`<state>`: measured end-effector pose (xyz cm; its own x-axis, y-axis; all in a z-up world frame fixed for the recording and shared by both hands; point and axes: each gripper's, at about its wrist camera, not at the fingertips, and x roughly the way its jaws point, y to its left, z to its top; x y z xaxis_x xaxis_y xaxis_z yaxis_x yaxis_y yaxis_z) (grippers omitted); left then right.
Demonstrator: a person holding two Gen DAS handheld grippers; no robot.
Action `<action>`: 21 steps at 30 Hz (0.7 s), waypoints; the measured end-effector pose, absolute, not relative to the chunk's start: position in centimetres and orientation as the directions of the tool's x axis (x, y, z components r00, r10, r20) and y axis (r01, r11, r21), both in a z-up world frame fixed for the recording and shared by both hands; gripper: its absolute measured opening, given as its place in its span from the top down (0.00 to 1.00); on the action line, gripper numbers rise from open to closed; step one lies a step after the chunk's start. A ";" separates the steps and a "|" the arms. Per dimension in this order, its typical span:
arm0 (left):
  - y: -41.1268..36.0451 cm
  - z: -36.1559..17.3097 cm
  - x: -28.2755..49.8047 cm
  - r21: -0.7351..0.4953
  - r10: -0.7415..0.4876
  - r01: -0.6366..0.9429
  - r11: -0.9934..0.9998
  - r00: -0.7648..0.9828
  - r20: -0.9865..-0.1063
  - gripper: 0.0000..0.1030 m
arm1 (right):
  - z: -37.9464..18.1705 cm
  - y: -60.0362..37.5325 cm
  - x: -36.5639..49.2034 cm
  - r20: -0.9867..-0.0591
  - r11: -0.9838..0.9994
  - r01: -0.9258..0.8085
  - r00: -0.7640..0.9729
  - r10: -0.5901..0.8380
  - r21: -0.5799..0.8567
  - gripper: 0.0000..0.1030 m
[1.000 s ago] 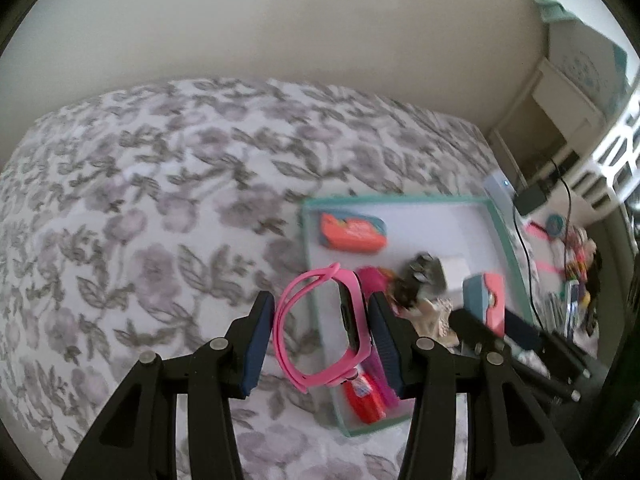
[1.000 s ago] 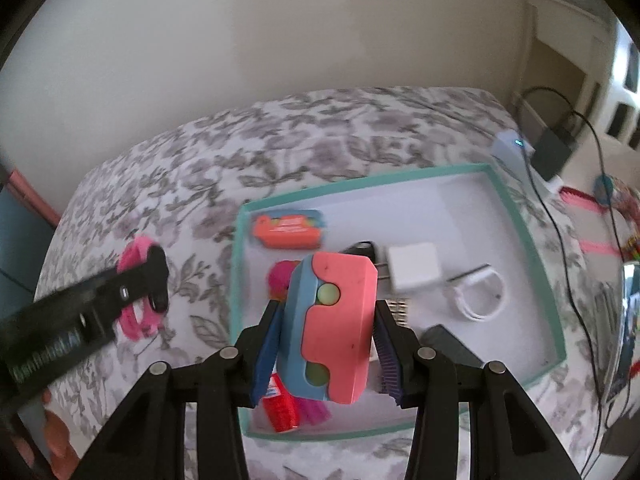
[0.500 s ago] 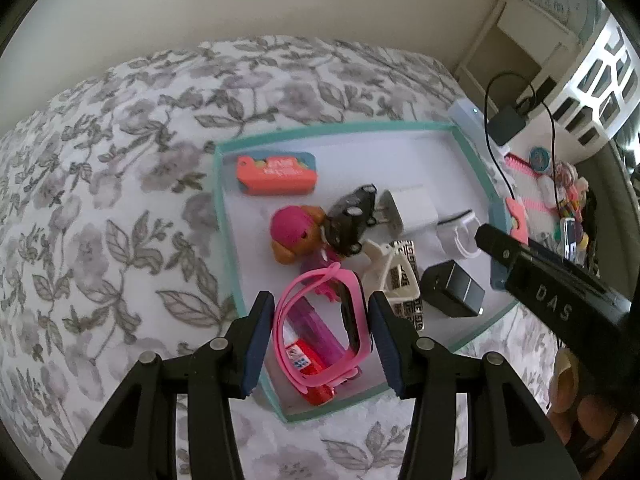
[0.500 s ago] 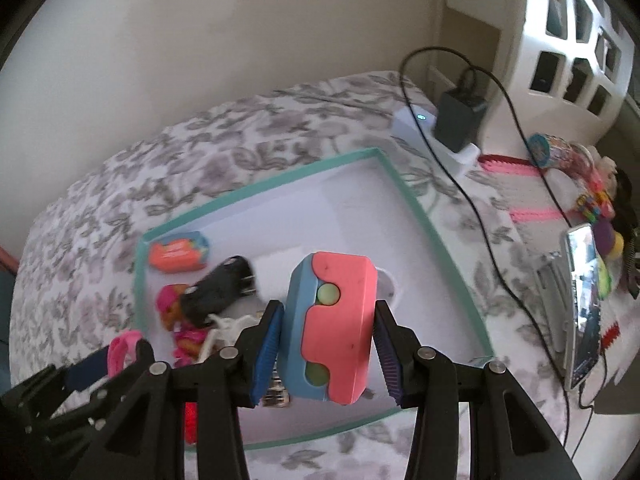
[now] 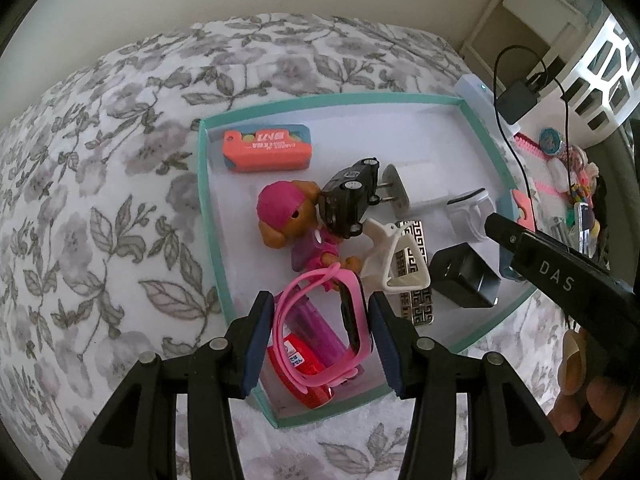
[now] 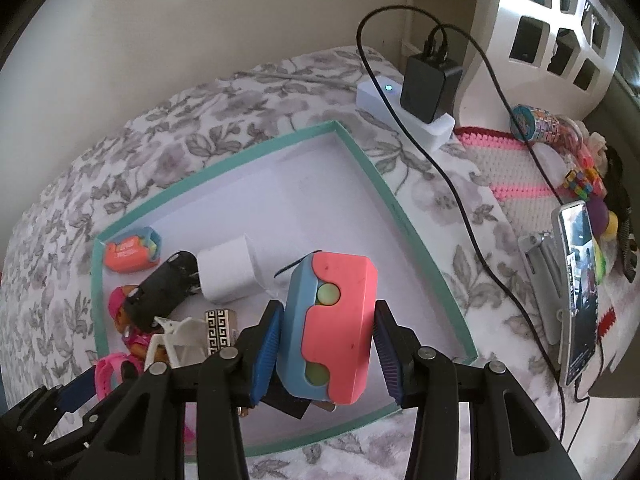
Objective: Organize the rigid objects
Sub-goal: 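Carry the strap and case into the tray and open both grippers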
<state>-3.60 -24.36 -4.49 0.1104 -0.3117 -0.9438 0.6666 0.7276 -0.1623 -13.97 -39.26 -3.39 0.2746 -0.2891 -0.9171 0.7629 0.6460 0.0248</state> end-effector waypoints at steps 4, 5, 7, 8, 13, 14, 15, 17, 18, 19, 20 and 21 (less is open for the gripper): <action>-24.5 -5.1 -3.8 -0.146 -0.298 0.671 0.727 0.116 -0.948 0.51 | -3.9 -39.2 -13.8 -0.922 0.653 0.757 0.265 -0.282 0.017 0.54; -24.5 -5.2 -3.8 -0.141 -0.295 0.673 0.726 0.120 -0.948 0.51 | -3.9 -39.1 -13.7 -0.923 0.654 0.756 0.263 -0.283 0.015 0.54; -24.7 -5.6 -3.9 -0.128 -0.288 0.680 0.722 0.128 -0.949 0.50 | -4.0 -39.2 -13.6 -0.923 0.655 0.756 0.261 -0.281 0.014 0.54; -24.8 -5.6 -3.9 -0.126 -0.287 0.681 0.721 0.129 -0.949 0.50 | -4.1 -39.2 -13.6 -0.924 0.654 0.756 0.261 -0.280 0.016 0.54; -25.1 -5.8 -3.9 -0.119 -0.286 0.688 0.716 0.133 -0.949 0.50 | -4.6 -39.4 -13.5 -0.927 0.657 0.754 0.258 -0.271 0.017 0.54; -25.2 -5.9 -3.8 -0.120 -0.284 0.687 0.717 0.131 -0.950 0.50 | -4.7 -39.4 -13.4 -0.928 0.658 0.753 0.256 -0.270 0.016 0.54; -25.1 -6.0 -3.8 -0.120 -0.283 0.686 0.717 0.129 -0.951 0.50 | -4.8 -39.4 -13.4 -0.930 0.659 0.752 0.253 -0.268 0.015 0.54; -25.2 -6.2 -3.7 -0.118 -0.276 0.684 0.720 0.126 -0.953 0.50 | -5.0 -39.3 -13.2 -0.931 0.662 0.750 0.249 -0.266 0.012 0.53; -25.2 -6.4 -3.7 -0.115 -0.271 0.683 0.721 0.126 -0.954 0.50 | -5.0 -39.3 -13.1 -0.931 0.663 0.749 0.247 -0.269 0.008 0.53; -25.1 -6.6 -3.6 -0.111 -0.265 0.682 0.723 0.126 -0.956 0.50 | -5.1 -39.3 -13.1 -0.931 0.664 0.748 0.247 -0.270 0.006 0.53; -25.1 -6.8 -3.5 -0.105 -0.257 0.680 0.726 0.126 -0.958 0.50 | -5.1 -39.3 -13.1 -0.931 0.664 0.747 0.246 -0.271 0.004 0.53; -25.1 -7.0 -3.3 -0.096 -0.250 0.679 0.728 0.131 -0.959 0.50 | -5.1 -39.3 -13.0 -0.931 0.665 0.747 0.245 -0.271 0.003 0.53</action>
<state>-3.34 -25.08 -7.02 0.1314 -0.2495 -0.9594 0.6791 0.7278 -0.0963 -13.03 -39.35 -5.10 0.2450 -0.2712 -0.9308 0.7470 0.6648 0.0029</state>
